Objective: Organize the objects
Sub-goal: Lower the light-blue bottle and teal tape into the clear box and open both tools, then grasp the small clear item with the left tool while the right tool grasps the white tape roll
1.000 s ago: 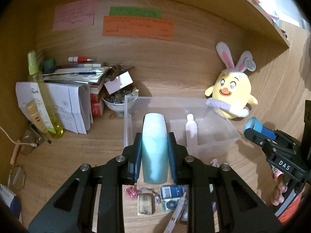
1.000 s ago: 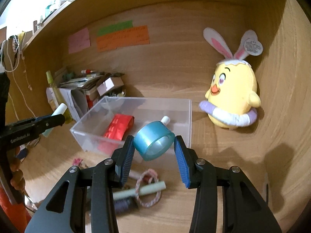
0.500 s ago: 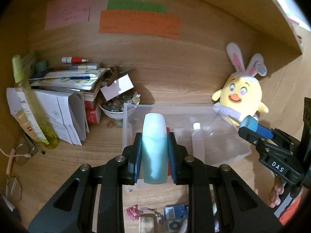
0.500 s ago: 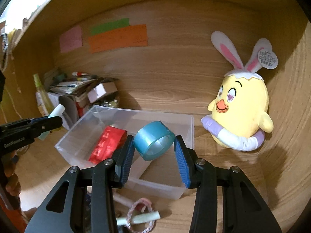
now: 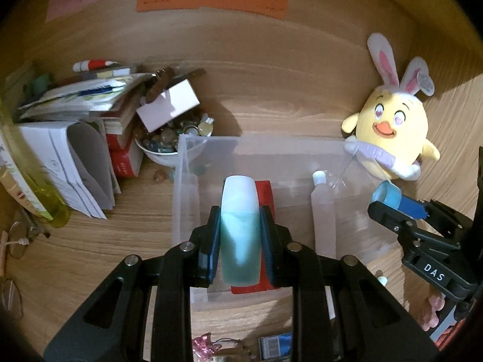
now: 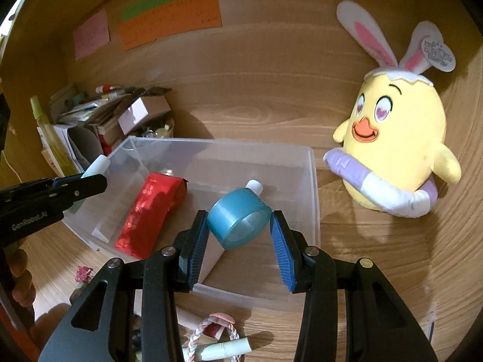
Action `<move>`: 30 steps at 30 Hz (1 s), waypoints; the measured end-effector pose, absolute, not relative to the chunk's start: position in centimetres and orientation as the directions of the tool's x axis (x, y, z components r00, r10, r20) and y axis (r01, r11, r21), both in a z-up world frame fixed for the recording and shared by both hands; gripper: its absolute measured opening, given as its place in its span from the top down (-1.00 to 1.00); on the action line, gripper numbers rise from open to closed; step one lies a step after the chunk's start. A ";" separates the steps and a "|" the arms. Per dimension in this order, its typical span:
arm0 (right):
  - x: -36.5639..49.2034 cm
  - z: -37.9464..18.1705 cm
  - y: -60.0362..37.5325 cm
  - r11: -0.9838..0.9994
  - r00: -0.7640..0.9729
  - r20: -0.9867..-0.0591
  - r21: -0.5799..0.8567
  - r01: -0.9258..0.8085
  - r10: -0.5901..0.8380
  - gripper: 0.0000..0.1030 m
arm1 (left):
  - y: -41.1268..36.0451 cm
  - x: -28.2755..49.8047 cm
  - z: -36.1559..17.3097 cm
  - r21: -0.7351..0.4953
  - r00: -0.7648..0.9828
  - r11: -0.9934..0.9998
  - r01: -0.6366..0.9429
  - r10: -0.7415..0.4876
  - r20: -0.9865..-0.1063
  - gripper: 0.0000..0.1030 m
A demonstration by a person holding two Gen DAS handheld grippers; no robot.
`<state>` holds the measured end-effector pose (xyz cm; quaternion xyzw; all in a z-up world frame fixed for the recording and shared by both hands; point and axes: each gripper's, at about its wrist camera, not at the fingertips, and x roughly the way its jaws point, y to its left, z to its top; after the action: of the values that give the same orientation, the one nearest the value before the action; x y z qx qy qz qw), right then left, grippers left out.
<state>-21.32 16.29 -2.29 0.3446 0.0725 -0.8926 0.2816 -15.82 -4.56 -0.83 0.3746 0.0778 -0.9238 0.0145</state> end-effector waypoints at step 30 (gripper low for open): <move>-20.5 -1.4 16.4 -0.820 -0.576 -0.668 0.091 0.565 -0.471 -0.14 | -4.5 -10.9 2.5 -0.109 -0.785 -0.992 0.058 0.022 -0.620 -0.50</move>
<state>-20.51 16.35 -1.45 0.3556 0.0662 -0.8851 0.2927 -10.87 -4.54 2.55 0.3280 0.0610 -0.9426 0.0098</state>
